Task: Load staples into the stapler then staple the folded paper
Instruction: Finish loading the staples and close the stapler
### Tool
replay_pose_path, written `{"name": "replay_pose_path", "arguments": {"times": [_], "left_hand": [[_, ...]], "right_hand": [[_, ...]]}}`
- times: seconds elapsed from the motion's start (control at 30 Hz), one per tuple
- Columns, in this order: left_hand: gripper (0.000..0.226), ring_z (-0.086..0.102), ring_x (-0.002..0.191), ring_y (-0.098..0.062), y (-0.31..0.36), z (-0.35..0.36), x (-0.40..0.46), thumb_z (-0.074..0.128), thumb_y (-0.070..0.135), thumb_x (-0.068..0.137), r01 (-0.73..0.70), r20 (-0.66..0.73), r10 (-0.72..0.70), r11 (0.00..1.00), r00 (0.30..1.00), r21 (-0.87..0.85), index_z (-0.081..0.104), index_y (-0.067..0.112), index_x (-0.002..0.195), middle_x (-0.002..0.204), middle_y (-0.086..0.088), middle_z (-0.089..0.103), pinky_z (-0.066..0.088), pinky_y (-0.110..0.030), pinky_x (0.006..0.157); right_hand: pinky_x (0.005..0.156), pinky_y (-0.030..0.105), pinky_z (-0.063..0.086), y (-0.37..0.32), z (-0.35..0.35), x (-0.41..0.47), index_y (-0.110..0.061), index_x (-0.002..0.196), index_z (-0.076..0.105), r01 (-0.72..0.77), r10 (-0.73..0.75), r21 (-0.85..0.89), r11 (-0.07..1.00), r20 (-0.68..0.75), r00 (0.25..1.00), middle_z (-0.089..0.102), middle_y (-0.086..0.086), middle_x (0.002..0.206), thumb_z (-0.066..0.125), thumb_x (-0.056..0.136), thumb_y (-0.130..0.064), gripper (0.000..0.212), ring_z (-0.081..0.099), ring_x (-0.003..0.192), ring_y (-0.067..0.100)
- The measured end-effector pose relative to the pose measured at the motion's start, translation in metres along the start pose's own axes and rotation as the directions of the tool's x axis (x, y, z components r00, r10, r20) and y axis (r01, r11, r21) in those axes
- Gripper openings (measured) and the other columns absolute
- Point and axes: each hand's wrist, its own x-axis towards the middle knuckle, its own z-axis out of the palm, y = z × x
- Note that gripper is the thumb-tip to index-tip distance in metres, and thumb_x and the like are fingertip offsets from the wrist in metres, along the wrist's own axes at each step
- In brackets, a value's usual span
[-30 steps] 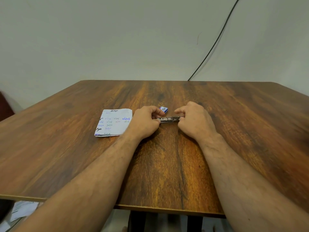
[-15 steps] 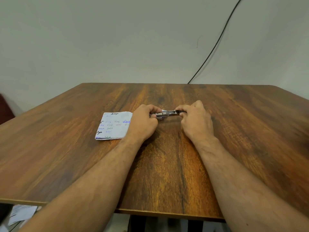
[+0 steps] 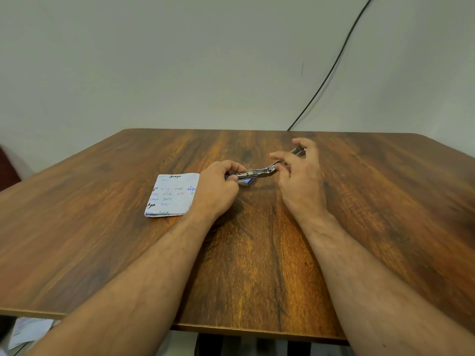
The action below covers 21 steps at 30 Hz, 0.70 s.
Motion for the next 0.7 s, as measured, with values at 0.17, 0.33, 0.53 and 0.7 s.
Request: {"name": "replay_pose_path", "arguments": {"times": [0.17,0.33,0.53,0.7], "left_hand": [[0.026,0.053,0.089,-0.004,0.0007,-0.0019,-0.0027,0.055,0.008,0.094,-0.038,0.019,0.038,0.999,0.999,0.003,0.073,0.027,0.095,0.104,0.006,0.065,0.035,-0.010,0.073],[0.024,0.056,0.075,-0.004,-0.0023,0.0000,-0.0028,0.058,0.014,0.093,-0.090,0.008,0.090,0.996,0.996,-0.018,0.078,0.028,0.092,0.094,0.009,0.066,0.037,-0.014,0.066],[0.024,0.061,0.078,-0.004,-0.0019,-0.0003,-0.0026,0.061,0.016,0.085,-0.097,0.031,0.100,0.992,0.995,-0.076,0.080,0.031,0.087,0.090,0.014,0.069,0.047,-0.024,0.075],[0.020,0.071,0.085,-0.020,-0.0035,-0.0021,-0.0035,0.064,0.020,0.081,-0.075,0.011,0.080,0.971,0.997,-0.228,0.073,0.029,0.097,0.085,0.007,0.073,0.060,-0.051,0.082]], "right_hand": [[0.092,0.030,0.059,-0.0017,0.0004,-0.0020,-0.028,0.135,0.054,0.015,-0.010,0.105,0.994,-0.050,0.999,0.032,0.003,0.150,0.073,0.087,-0.007,0.055,0.060,0.108,0.012],[0.084,0.007,0.046,-0.0044,0.0035,-0.0001,-0.034,0.154,0.031,-0.085,0.056,0.186,0.979,0.157,0.986,0.059,-0.012,0.117,0.070,0.090,-0.006,0.080,0.060,0.099,-0.003],[0.090,0.020,0.055,-0.0047,0.0088,-0.0040,-0.021,0.137,0.060,0.048,-0.071,0.108,0.993,0.220,0.973,0.063,-0.005,0.113,0.066,0.090,-0.006,0.050,0.060,0.097,0.004],[0.076,0.010,0.052,-0.0050,0.0070,-0.0048,-0.026,0.136,0.059,-0.003,-0.036,0.160,0.987,0.245,0.969,0.062,-0.015,0.102,0.066,0.089,-0.005,0.052,0.058,0.080,-0.007]]}}
